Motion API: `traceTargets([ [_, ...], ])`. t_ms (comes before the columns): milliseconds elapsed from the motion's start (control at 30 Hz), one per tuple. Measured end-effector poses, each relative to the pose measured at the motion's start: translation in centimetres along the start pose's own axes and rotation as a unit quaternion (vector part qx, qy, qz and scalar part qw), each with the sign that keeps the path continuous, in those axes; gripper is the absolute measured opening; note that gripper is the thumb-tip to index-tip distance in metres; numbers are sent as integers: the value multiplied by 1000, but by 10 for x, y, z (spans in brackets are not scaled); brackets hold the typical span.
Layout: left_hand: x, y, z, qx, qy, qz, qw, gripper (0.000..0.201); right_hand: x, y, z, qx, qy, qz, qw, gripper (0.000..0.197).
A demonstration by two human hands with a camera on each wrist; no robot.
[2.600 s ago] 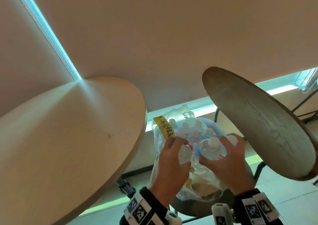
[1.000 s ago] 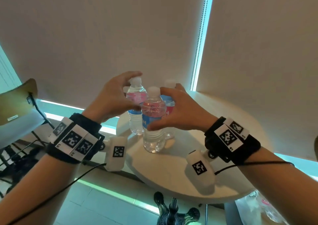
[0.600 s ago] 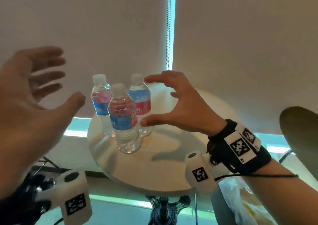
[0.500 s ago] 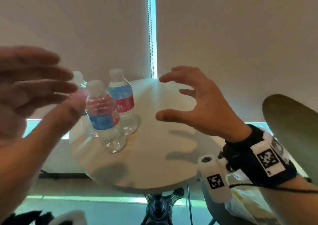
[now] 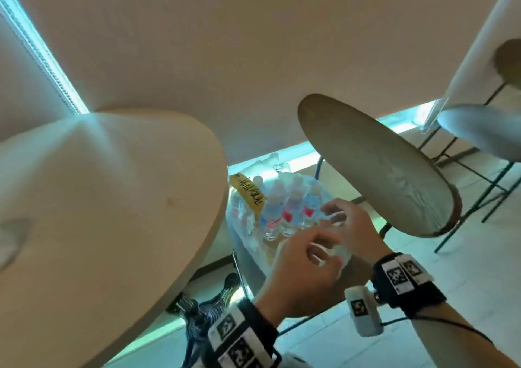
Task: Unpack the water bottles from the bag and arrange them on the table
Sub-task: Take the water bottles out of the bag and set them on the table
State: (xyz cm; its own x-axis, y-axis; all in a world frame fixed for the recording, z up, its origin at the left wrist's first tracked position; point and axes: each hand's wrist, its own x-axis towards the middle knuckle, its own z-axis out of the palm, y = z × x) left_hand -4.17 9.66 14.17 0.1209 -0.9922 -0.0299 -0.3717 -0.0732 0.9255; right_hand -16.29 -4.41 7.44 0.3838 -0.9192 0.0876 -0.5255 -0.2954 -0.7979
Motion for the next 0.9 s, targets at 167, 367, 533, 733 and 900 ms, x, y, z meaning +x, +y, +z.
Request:
traceTargets([
  [167,102,-97,44,157,145,-30,976,49,38,43,31,-94,-9,45,994,51],
  [367,160,-120,48,338,143,-39,929,73,81,63,54,-189,-26,33,981,83],
  [533,157,-123,54,390,148,18,909,72,78,75,65,-209,27,16,977,73],
  [733,152,-134,59,378,139,46,914,71,65,83,67,-166,61,-39,983,79],
  [900,143,-141,66,332,104,3,937,64,55,85,68,-134,47,-27,990,71],
])
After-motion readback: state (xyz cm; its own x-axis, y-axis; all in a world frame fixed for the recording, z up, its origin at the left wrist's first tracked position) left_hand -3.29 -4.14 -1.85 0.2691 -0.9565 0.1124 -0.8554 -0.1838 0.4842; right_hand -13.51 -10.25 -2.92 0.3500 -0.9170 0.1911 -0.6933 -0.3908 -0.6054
